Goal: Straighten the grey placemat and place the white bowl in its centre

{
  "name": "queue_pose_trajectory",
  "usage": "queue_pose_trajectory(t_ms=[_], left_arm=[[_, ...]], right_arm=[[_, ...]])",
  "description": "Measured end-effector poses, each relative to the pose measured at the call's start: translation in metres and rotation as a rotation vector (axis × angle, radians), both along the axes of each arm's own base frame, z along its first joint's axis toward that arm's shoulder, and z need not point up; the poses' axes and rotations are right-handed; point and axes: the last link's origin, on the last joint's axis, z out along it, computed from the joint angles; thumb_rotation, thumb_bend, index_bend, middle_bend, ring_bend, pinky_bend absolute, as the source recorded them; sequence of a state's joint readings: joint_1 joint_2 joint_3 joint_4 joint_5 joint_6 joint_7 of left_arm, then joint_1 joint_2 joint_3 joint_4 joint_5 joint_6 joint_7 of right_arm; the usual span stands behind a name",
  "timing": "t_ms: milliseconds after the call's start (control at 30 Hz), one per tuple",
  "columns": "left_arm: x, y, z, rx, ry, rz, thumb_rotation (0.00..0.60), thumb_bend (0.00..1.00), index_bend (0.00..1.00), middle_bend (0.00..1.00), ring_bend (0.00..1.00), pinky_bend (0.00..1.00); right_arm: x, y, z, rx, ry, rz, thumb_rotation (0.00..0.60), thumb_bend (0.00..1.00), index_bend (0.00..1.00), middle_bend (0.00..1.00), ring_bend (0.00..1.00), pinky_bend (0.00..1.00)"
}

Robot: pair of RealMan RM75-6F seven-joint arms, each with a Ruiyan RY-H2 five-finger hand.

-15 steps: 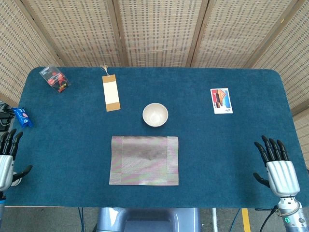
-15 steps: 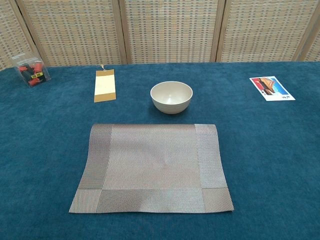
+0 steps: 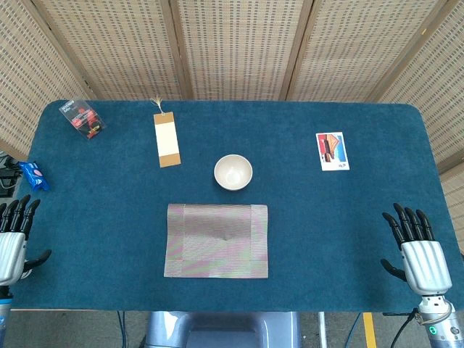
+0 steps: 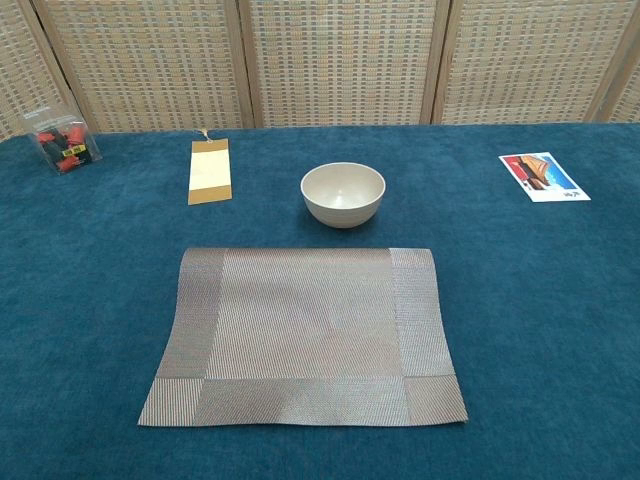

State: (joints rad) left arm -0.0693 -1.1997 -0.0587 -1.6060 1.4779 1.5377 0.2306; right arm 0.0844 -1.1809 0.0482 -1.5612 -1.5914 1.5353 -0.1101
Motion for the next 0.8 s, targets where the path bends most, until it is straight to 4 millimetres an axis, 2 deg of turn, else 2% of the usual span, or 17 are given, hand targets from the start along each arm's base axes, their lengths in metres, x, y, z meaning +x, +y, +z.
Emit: queue_pose_trajectory(t_ms=[433,600,800], left_arm=[[0.004,0.004,-0.007,-0.016,0.011,-0.018,0.600,0.06,0.00,0.00,0.00,0.00],[0.011,0.019,-0.014,-0.021,0.006,-0.044,0.600,0.08,0.01,0.00,0.00,0.00],[0.037,0.052,-0.025,-0.049,0.039,-0.117,0.600,0.13,0.13,0.00,0.00,0.00]], right_arm=[[-0.003,-0.002,0.001,0.006,-0.021,-0.017,0.600,0.05,0.15,0.00,0.00,0.00],[-0.003,-0.004,0.006,0.001,-0.041,-0.017,0.600,0.05,0.15,0.00,0.00,0.00],[-0.003,-0.006,0.012,-0.009,-0.061,-0.019,0.600,0.05,0.15,0.00,0.00,0.00]])
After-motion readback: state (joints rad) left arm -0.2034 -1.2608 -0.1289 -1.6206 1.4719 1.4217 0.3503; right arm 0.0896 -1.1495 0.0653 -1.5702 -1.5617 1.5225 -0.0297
